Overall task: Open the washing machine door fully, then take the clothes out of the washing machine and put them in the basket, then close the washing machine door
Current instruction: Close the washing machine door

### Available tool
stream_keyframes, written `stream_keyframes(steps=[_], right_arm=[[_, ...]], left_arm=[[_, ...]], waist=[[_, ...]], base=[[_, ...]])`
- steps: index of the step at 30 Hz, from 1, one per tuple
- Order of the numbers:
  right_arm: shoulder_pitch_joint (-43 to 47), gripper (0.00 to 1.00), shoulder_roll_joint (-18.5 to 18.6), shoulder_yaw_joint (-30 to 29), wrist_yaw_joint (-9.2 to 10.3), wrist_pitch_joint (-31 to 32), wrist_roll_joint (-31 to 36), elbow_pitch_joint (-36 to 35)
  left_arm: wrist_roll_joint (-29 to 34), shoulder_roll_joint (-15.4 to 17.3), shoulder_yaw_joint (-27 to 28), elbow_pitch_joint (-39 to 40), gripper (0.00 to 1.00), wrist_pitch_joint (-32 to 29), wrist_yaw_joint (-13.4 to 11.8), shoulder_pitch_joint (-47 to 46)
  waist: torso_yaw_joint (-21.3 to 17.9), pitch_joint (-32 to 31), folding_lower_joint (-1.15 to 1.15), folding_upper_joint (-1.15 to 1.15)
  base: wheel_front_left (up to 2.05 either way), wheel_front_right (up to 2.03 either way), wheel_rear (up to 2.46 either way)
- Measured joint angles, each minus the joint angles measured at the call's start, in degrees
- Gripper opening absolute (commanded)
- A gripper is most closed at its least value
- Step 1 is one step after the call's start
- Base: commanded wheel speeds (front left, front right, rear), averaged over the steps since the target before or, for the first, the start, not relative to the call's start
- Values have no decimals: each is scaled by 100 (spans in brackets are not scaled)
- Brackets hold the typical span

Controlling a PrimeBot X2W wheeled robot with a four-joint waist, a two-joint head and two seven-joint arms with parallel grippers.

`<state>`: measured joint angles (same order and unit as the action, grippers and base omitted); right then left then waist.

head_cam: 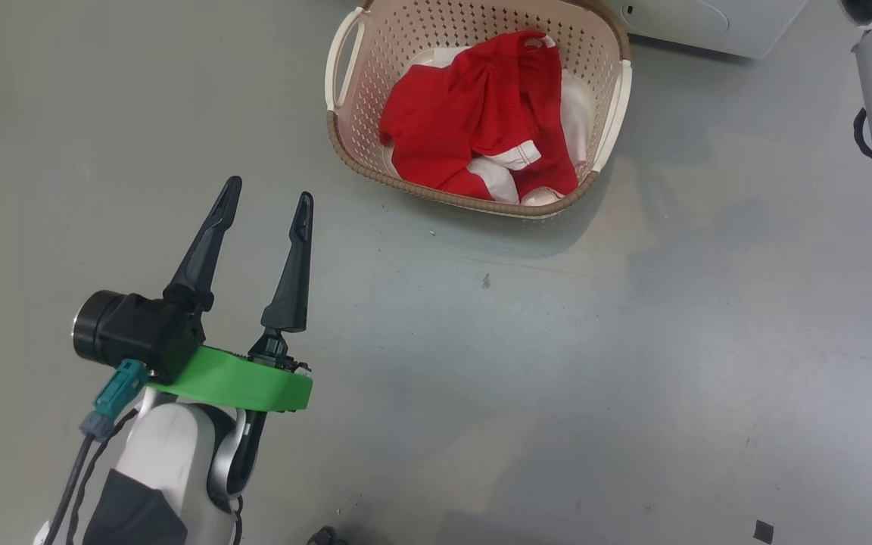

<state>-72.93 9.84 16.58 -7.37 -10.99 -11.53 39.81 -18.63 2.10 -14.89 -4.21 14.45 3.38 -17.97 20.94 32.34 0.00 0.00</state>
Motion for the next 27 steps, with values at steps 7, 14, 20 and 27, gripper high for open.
stream_keyframes(steps=[7, 14, 20, 27], right_arm=[[-171, 0, 23, -105, 79, -76, -54, 180], [-216, 0, 25, -93, 105, -142, -48, 363], [-282, 0, 16, -127, 213, -175, -48, 558], [-280, 0, 4, -130, 222, -238, -49, 758]], left_arm=[[0, -20, 1, -1, 100, 0, 3, -32], [1, -25, 2, -5, 100, 0, 29, -88], [4, -35, 0, -19, 100, 0, 43, -97], [9, -42, 5, -90, 100, 0, 43, -102]], waist=[[10, 41, 0, 0], [4, 56, 0, 0], [2, 45, 0, 0], [-19, -38, 0, 0]], base=[[0, 0, 0], [0, 0, 0], [0, 0, 0], [0, 0, 0]])
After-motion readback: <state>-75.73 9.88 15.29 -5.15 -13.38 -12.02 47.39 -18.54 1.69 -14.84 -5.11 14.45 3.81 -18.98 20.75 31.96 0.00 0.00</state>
